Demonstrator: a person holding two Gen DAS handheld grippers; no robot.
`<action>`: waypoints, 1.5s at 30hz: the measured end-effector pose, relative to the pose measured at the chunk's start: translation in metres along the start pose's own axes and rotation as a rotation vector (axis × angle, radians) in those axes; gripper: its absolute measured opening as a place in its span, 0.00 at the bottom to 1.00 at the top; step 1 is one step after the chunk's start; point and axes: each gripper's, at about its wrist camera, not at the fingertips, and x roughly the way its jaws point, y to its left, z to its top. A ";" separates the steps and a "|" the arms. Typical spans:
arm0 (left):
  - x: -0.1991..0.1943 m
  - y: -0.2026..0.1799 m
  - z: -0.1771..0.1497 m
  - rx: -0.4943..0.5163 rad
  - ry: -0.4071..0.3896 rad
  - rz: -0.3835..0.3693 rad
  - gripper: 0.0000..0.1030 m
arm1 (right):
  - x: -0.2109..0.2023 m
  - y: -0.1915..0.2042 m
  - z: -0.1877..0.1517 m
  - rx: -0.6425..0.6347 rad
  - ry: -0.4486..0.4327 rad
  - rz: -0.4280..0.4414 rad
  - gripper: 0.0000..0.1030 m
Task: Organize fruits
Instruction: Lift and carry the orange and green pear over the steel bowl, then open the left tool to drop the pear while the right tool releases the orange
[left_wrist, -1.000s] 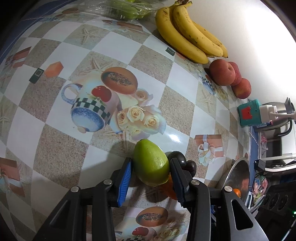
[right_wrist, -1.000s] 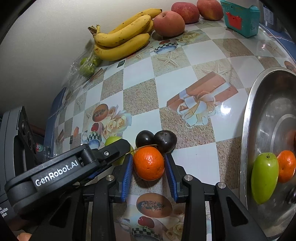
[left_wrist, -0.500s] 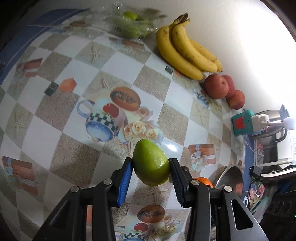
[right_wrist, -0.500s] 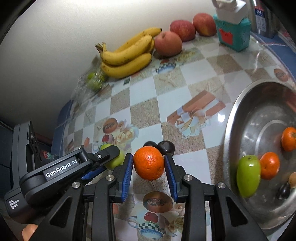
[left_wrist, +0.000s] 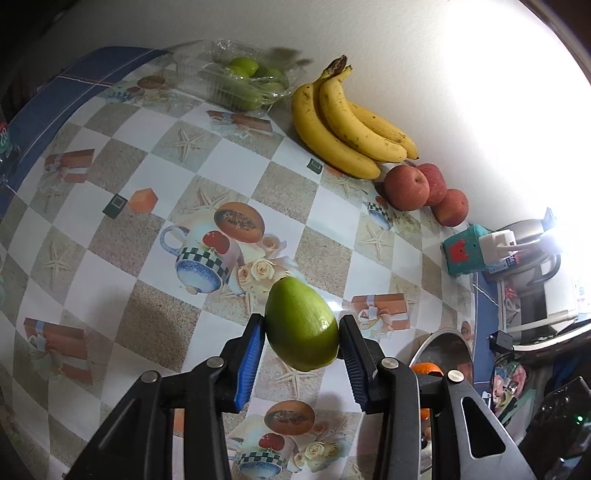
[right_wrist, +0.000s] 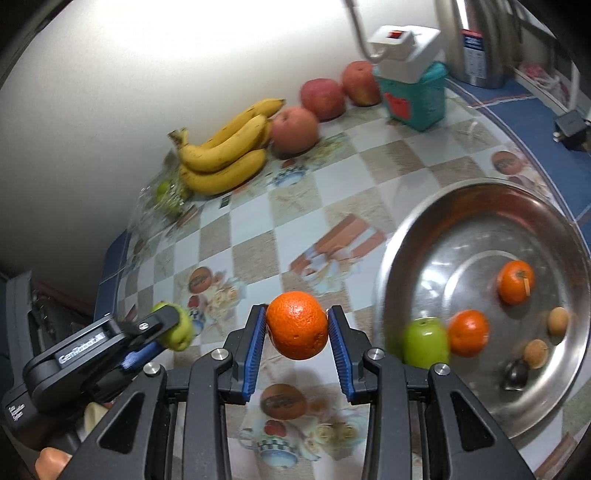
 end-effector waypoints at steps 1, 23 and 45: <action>0.000 -0.002 -0.001 0.005 0.001 -0.001 0.43 | -0.001 -0.004 0.000 0.010 -0.004 -0.009 0.35; 0.024 -0.087 -0.047 0.250 0.048 -0.033 0.43 | -0.052 -0.123 0.029 0.303 -0.126 -0.142 0.35; 0.085 -0.170 -0.101 0.526 0.053 -0.042 0.43 | -0.056 -0.188 0.023 0.432 -0.129 -0.234 0.35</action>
